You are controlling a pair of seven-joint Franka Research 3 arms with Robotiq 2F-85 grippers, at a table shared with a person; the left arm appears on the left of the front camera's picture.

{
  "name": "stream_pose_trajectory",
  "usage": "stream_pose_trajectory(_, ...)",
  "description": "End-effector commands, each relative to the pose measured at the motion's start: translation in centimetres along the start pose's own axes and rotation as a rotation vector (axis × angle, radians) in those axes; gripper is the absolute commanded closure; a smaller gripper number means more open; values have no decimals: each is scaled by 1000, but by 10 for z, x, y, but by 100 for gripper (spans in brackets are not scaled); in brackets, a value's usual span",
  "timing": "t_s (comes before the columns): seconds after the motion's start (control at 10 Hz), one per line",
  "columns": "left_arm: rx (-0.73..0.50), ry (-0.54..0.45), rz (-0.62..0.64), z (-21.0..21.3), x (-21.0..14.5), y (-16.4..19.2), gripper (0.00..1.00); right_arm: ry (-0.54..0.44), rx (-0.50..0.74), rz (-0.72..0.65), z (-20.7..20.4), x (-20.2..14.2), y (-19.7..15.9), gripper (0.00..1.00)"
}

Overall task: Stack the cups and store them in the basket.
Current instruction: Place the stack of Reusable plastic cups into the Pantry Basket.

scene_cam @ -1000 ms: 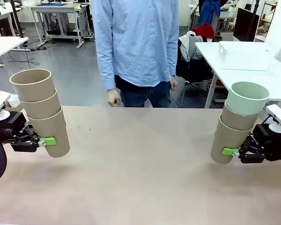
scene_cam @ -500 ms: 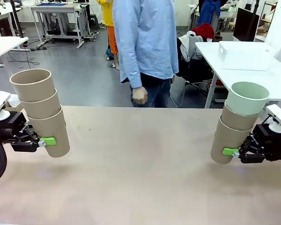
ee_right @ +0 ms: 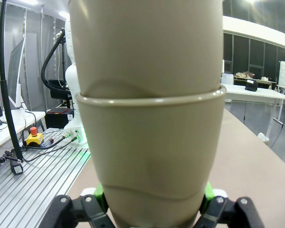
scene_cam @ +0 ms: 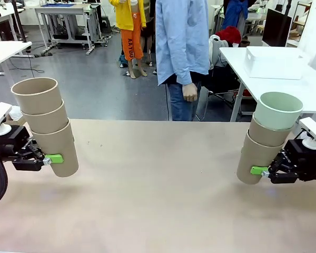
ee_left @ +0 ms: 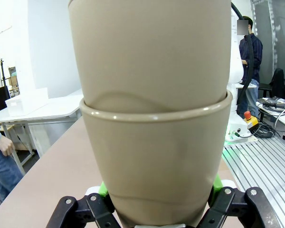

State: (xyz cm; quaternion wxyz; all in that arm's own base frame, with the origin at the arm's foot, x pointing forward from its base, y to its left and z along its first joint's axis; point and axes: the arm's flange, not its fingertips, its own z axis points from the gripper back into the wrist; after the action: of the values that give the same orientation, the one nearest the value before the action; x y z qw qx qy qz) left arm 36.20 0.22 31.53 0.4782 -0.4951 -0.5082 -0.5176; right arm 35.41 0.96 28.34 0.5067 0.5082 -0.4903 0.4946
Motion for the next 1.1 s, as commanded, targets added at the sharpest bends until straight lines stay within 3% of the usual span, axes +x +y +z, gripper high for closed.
stream_pose_trajectory(0.0, -3, -5, -9, 0, 3, 0, 15, -13, -15, 10, -3, 4, -3, 17)
stream_pose_trajectory(1.0, -3, -5, -9, 0, 3, 0, 15, -13, -15, 10, -3, 4, -3, 17)
